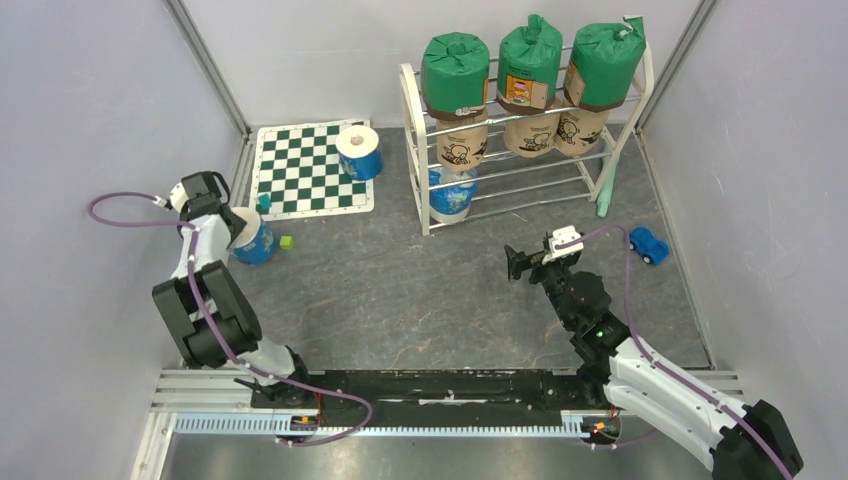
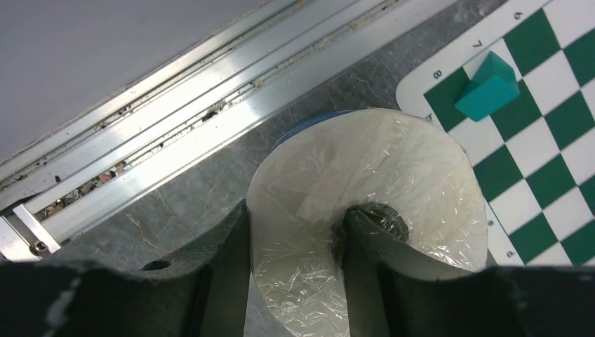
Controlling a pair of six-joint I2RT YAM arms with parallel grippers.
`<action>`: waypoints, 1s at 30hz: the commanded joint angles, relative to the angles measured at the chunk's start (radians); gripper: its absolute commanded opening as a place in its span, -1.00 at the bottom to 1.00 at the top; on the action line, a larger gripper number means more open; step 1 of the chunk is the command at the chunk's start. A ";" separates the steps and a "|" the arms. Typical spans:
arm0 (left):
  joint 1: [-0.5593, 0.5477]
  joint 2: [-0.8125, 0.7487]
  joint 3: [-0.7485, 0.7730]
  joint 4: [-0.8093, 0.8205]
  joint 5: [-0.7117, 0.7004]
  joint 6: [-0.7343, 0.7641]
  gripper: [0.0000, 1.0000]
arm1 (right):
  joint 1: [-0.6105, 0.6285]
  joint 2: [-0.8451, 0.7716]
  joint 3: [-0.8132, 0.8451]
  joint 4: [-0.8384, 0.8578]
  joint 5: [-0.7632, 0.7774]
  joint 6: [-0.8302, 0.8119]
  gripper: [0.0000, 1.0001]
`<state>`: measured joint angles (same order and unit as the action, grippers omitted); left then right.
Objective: Place and organize the paper towels onto the shelf
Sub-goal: Pick up the paper towel from the center of the board.
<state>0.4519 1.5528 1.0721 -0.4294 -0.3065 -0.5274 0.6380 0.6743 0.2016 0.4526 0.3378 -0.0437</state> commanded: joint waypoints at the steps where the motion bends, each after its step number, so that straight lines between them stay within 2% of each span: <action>1: -0.001 -0.142 -0.014 0.026 0.076 -0.057 -0.35 | 0.004 -0.015 0.028 0.023 -0.011 -0.008 0.96; 5: -0.001 -0.232 -0.066 0.082 0.213 -0.105 -0.38 | 0.004 -0.017 0.026 0.037 -0.086 -0.011 0.96; 11: -0.003 -0.352 -0.188 0.238 0.563 -0.235 -0.41 | 0.005 -0.017 0.010 0.113 -0.298 -0.030 0.96; 14: -0.044 -0.390 -0.260 0.334 0.707 -0.310 -0.42 | 0.005 -0.008 0.015 0.132 -0.401 -0.027 0.96; 19: -0.152 -0.460 -0.331 0.418 0.824 -0.379 -0.41 | 0.005 0.005 0.019 0.175 -0.518 -0.005 0.96; 23: -0.215 -0.525 -0.403 0.519 0.921 -0.478 -0.39 | 0.004 0.027 0.010 0.276 -0.618 0.041 0.96; 30: -0.270 -0.656 -0.522 0.631 1.054 -0.642 -0.38 | 0.006 0.146 -0.012 0.595 -0.773 0.213 0.96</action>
<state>0.1917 0.9779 0.5980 0.0170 0.5983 -0.9924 0.6380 0.7612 0.1989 0.7795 -0.3092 0.0494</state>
